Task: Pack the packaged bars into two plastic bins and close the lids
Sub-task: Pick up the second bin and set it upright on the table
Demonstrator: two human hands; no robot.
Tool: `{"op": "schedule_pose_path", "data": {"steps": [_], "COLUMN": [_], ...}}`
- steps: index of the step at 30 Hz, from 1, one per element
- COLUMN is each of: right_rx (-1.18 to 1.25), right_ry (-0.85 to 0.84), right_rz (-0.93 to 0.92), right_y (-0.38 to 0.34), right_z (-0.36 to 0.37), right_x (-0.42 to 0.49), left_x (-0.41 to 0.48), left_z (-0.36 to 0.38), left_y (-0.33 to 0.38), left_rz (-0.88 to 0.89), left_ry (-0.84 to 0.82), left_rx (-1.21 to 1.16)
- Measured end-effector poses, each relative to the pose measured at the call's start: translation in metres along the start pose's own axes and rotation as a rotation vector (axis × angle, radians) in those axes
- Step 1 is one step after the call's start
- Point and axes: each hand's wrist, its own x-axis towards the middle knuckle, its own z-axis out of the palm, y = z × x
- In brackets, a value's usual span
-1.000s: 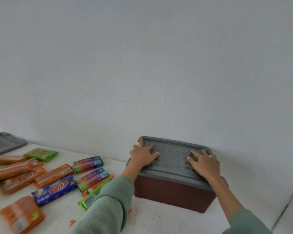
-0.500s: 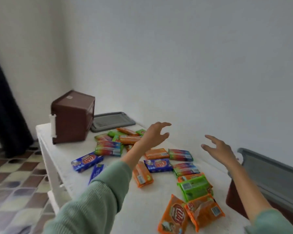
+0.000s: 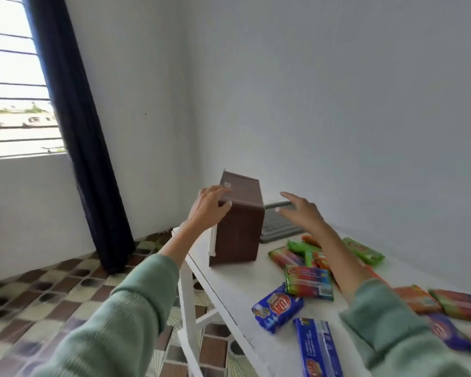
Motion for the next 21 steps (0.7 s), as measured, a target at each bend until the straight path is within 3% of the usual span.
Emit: {"op": "schedule_pose_path", "data": {"steps": [4,9,21], "right_rx": [0.005,-0.018,0.071], "right_ry": [-0.026,-0.055,0.279], "right_rz": [-0.019,0.059,0.156], "right_y": [-0.030,-0.043,-0.057], "right_z": [0.051,0.100,0.154], "right_x": [0.035,0.045,0.041], "left_x": [0.019,0.032,0.046], "left_z": [0.012,0.021,0.011], "left_y": [-0.037,-0.044,-0.030], "left_rz": [-0.023,-0.052,-0.154], "left_ry": [-0.066,0.070,0.101], "left_rx": [-0.099,-0.194,-0.082]}}
